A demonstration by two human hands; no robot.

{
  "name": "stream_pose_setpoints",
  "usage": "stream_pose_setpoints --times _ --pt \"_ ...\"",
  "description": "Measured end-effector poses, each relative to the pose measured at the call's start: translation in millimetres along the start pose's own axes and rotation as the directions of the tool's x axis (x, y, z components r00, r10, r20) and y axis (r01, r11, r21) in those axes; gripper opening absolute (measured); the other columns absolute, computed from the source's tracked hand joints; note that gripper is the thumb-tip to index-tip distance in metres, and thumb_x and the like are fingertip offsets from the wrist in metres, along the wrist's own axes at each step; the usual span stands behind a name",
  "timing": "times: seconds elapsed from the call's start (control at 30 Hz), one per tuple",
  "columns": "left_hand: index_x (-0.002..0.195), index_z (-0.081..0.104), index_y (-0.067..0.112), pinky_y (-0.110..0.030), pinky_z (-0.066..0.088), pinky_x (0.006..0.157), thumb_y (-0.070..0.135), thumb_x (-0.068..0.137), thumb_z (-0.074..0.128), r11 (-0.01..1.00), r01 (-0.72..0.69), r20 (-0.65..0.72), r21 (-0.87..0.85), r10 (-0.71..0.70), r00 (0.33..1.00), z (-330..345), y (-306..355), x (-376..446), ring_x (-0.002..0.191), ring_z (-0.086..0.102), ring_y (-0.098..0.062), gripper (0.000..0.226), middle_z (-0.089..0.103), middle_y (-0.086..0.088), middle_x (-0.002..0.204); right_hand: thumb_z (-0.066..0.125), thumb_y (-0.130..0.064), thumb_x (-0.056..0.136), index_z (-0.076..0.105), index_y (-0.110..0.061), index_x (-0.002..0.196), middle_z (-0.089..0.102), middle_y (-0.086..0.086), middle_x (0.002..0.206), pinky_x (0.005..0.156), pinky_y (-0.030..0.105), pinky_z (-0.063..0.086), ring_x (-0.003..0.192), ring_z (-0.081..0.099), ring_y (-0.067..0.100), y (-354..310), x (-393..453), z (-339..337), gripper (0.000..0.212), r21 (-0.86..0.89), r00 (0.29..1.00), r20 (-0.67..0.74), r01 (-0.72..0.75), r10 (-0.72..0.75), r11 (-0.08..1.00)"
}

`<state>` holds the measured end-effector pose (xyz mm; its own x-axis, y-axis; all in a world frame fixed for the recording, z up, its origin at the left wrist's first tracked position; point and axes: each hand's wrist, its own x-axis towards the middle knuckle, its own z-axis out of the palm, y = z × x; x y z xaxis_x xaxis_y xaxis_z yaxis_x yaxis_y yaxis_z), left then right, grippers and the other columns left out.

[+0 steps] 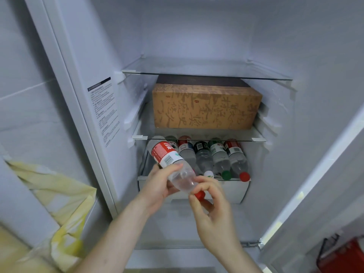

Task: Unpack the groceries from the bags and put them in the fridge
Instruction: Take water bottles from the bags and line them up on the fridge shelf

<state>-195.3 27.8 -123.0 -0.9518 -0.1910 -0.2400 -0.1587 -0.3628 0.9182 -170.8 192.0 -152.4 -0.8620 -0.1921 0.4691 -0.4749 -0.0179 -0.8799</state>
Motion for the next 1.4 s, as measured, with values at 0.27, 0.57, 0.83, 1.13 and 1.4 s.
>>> stream_pose_setpoints --times 0.27,0.57,0.83,1.13,1.4 --pt "0.138 0.049 0.043 -0.042 0.056 0.094 0.046 0.068 0.074 0.899 -0.094 -0.327 0.428 0.251 0.911 -29.5 3.0 32.7 0.100 0.068 -0.016 0.074 0.071 0.013 0.110 0.073 -0.004 0.089 0.069 -0.033 0.103 0.061 -0.023 0.127 0.099 0.034 0.055 0.128 0.057 0.007 6.4 -1.3 -14.8 0.032 -0.153 0.984 0.077 -0.150 0.163 0.977" --pt "0.154 0.041 0.016 -0.042 0.042 0.114 0.023 0.095 0.061 0.738 0.014 -0.384 0.674 0.334 0.861 -41.3 -11.4 72.7 0.135 0.051 -0.034 0.063 0.051 -0.012 0.152 0.073 -0.002 0.089 0.071 -0.037 0.096 0.064 -0.018 0.123 0.095 0.035 0.057 0.122 0.061 0.010 10.1 -8.9 -22.9 0.036 -0.166 0.977 0.046 -0.200 0.210 0.966" --pt "0.145 0.055 0.016 -0.039 0.039 0.118 0.005 0.092 0.052 0.662 -0.022 -0.286 0.749 0.353 0.891 -44.4 -6.4 78.5 0.139 0.048 -0.030 0.054 0.051 -0.005 0.154 0.075 -0.012 0.090 0.071 -0.036 0.106 0.060 -0.027 0.128 0.101 0.031 0.053 0.122 0.059 0.000 14.3 -13.8 -32.6 0.029 -0.250 0.956 0.076 -0.257 0.283 0.934" --pt "0.144 0.057 0.023 -0.034 0.028 0.122 0.010 0.097 0.058 0.479 -0.228 -0.037 0.848 0.483 0.875 -35.9 -20.8 14.2 0.145 0.040 -0.020 0.049 0.045 0.005 0.157 0.065 -0.040 0.097 0.042 -0.056 0.143 0.016 -0.043 0.157 0.116 0.016 0.023 0.142 0.017 -0.022 12.0 -20.5 -62.9 0.054 -0.566 0.894 0.204 -0.226 0.400 0.793" --pt "0.162 0.001 0.038 -0.038 -0.004 0.128 0.035 0.106 0.042 0.108 -0.224 0.202 0.969 0.182 0.962 -22.9 -65.2 -54.3 0.152 -0.029 -0.014 0.069 -0.032 0.014 0.165 0.052 -0.055 0.101 0.006 -0.047 0.161 -0.023 -0.029 0.164 0.130 0.037 0.007 0.156 -0.020 0.007 9.8 -35.1 -86.5 0.076 -0.790 0.746 0.261 -0.199 0.612 0.579"
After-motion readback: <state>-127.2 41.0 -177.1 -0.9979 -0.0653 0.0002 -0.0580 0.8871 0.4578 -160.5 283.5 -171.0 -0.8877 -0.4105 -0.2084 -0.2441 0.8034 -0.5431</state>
